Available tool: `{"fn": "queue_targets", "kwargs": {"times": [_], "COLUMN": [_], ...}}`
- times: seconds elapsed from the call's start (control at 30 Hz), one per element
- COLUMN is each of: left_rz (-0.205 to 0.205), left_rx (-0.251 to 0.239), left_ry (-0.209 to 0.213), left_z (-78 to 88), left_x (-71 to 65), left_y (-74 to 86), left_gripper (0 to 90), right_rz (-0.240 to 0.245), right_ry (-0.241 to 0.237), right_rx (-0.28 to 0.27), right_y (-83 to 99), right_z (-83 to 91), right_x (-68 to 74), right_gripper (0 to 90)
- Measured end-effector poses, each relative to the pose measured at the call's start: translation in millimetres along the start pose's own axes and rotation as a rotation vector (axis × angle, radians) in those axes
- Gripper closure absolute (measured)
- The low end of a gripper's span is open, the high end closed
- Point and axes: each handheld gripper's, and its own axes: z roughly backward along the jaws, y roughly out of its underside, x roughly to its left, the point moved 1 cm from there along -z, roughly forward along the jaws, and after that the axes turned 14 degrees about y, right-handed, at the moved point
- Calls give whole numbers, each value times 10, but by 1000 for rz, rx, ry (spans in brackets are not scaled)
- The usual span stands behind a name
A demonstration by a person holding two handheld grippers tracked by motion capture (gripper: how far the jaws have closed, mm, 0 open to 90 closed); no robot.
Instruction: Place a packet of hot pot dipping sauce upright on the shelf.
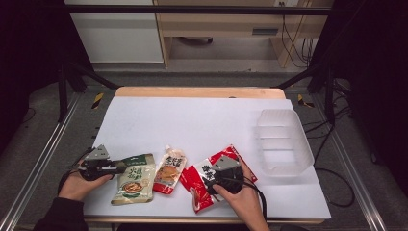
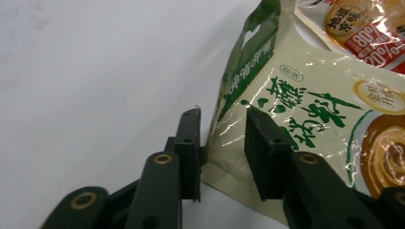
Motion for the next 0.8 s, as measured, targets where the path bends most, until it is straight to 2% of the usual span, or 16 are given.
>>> {"fn": "queue_targets", "kwargs": {"times": [0.1, 0.17, 0.2, 0.3, 0.43, 0.5, 0.6, 0.63, 0.67, 0.73, 0.8], "left_rz": [-13, -17, -19, 7, 1, -4, -23, -24, -24, -28, -24], "left_rx": [32, 39, 36, -13, -25, -50, -75, -101, -101, -125, -130], "left_ry": [-24, -27, -31, -28, -31, -34, -14, 2, 2, 26, 33], "left_z": [31, 35, 34, 62, 223, 307, 422, 464, 464, 538, 562], "left_x": [47, 48, 41, 12, -26, -84, -226, -337, -337, -460, -496], "left_y": [-16, -21, -24, -59, -142, -207, -333, -410, -410, -511, -539], "left_gripper": [806, 824, 837, 874, 898, 900, 900, 900, 900, 900, 900], "right_rz": [1, 1, 2, 4, 3, 1, 4, 6, 6, -8, -8], "right_ry": [-1, -1, 0, -2, -3, -5, -3, -3, -3, -6, -8], "right_rx": [0, 0, 0, 0, 0, 4, 2, 2, 2, -3, -3], "right_y": [0, 0, 0, -2, -2, -1, -2, -2, -2, -4, -3], "right_z": [-2, -2, -1, 2, 0, 1, 11, 13, 13, 12, 10], "right_x": [1, 1, 1, 3, 0, 1, -2, -5, -5, -16, -18], "right_gripper": [114, 114, 114, 109, 107, 107, 107, 107, 107, 107, 107]}}
